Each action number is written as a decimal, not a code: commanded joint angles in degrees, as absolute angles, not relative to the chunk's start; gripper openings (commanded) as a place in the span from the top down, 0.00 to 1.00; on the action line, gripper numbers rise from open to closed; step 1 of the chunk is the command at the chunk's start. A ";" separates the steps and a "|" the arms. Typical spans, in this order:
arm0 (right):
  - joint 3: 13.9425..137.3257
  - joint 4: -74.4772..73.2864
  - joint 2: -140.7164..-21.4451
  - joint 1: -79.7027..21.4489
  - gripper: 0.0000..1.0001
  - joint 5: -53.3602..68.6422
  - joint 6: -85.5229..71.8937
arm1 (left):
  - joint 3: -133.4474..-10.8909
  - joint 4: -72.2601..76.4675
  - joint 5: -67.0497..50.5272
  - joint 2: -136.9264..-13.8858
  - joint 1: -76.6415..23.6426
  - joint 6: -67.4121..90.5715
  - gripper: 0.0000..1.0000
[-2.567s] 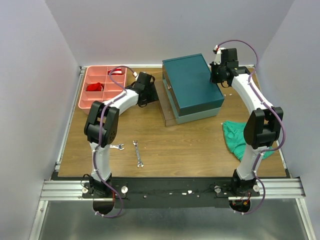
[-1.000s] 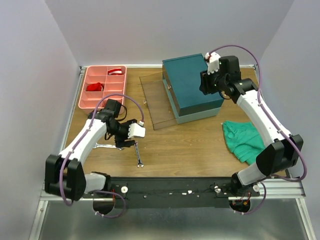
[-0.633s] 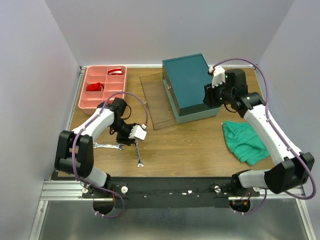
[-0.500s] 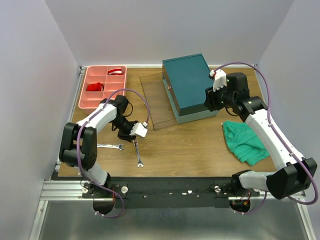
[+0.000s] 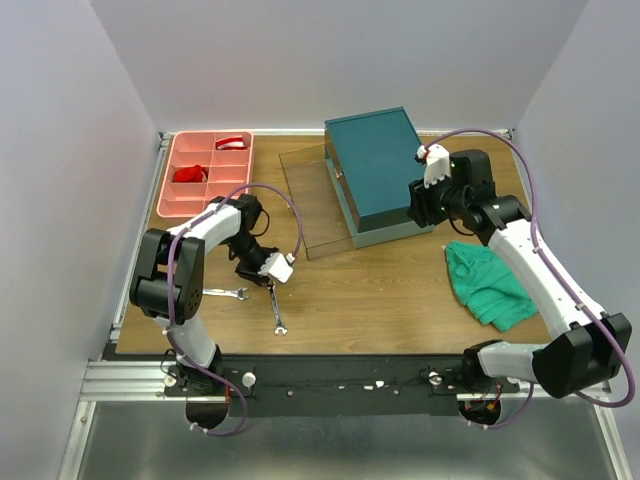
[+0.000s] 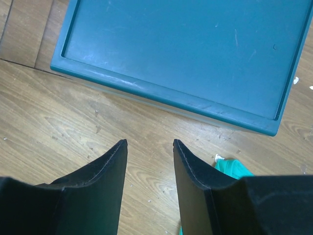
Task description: Sort the tools into containers
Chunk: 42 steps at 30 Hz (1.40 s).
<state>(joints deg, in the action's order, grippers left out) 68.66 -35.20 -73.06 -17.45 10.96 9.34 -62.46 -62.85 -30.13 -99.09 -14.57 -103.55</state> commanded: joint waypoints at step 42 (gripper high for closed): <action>63.20 -28.13 -80.68 -32.42 0.53 45.87 7.12 | -35.26 -34.03 -29.00 -75.95 -21.45 -94.06 1.00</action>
